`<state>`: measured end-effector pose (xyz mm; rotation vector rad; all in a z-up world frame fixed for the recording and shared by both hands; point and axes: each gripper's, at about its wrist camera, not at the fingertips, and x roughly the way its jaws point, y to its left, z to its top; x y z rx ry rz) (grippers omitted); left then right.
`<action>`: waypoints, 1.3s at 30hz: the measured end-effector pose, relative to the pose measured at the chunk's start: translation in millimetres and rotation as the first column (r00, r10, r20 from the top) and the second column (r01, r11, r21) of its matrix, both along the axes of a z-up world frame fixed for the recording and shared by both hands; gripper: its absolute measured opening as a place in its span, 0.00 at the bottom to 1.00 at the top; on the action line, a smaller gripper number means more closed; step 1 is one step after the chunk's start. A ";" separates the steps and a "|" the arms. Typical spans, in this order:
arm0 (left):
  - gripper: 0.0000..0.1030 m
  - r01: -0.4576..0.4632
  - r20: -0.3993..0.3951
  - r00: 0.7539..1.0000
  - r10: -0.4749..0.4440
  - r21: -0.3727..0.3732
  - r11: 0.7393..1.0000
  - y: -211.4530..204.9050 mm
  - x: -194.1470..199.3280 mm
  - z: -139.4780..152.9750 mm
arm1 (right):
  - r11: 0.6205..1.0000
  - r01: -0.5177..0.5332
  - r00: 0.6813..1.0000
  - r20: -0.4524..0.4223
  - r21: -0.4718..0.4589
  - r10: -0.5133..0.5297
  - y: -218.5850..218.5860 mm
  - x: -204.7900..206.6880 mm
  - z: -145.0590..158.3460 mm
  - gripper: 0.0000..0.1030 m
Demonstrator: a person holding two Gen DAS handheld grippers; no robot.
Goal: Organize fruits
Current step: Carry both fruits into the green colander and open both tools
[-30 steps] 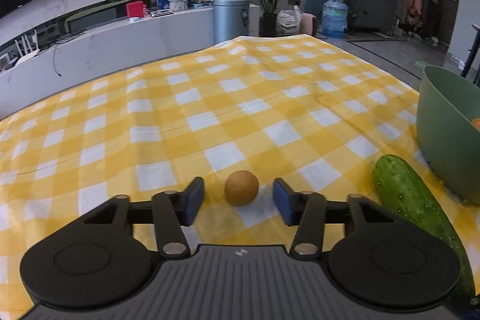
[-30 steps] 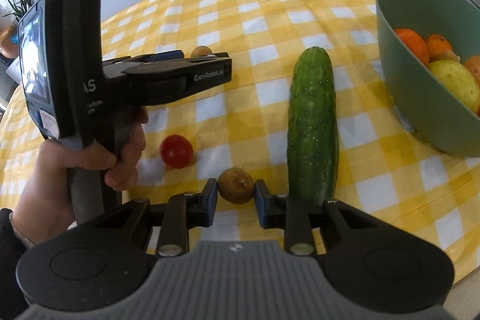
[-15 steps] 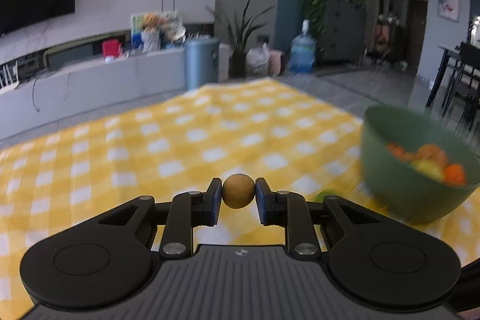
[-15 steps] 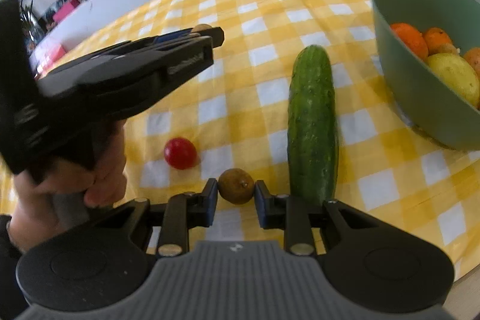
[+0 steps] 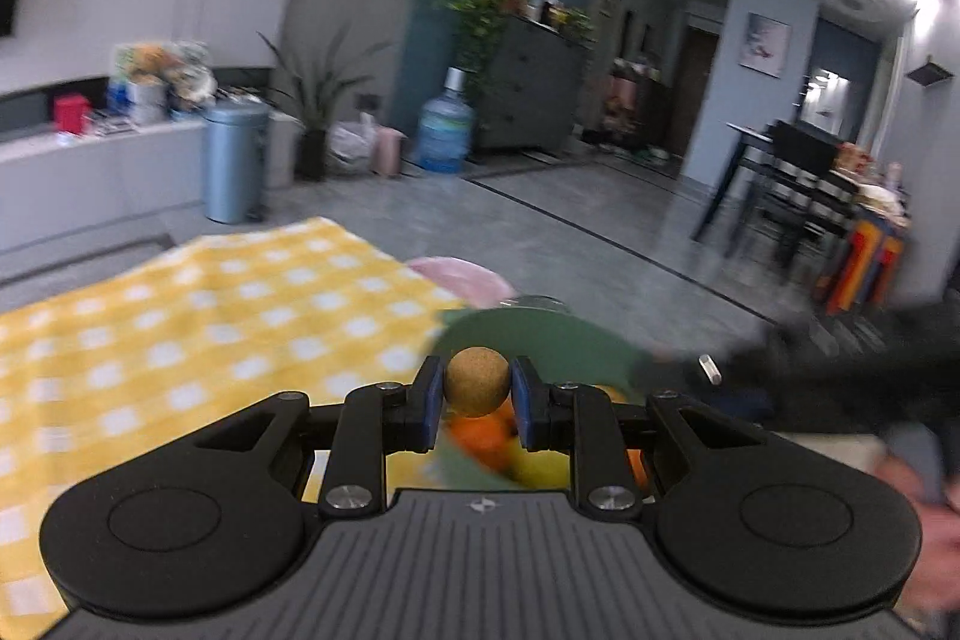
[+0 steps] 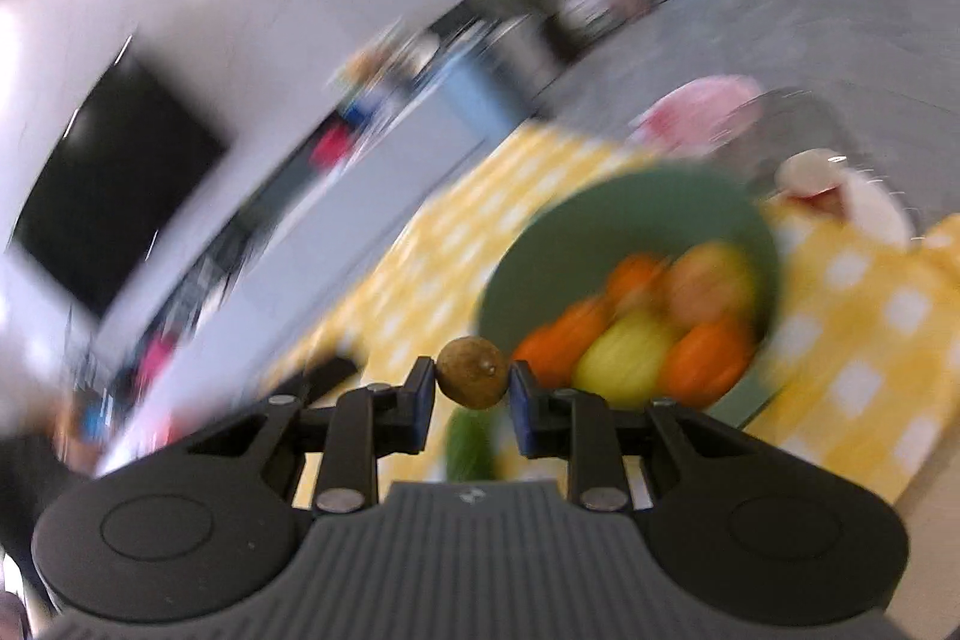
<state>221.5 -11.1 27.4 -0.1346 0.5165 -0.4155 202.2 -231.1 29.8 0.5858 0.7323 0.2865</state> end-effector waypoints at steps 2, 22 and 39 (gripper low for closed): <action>0.25 0.016 -0.031 0.999 -0.016 -0.014 1.000 -9.8 11.3 -1.2 | 0.998 0.061 0.998 0.000 0.011 -0.061 -17.5 17.9 -0.1 0.22; 0.26 -0.049 -0.174 0.984 0.031 -0.100 0.994 -22.9 49.8 -30.8 | 0.990 0.138 0.985 -0.106 0.003 -0.137 -27.2 89.4 -48.9 0.48; 0.39 -0.122 -0.242 0.966 0.086 -0.140 0.983 -36.5 80.7 -41.6 | 0.987 0.151 0.988 -0.046 0.060 -0.148 -43.0 65.0 -43.1 0.59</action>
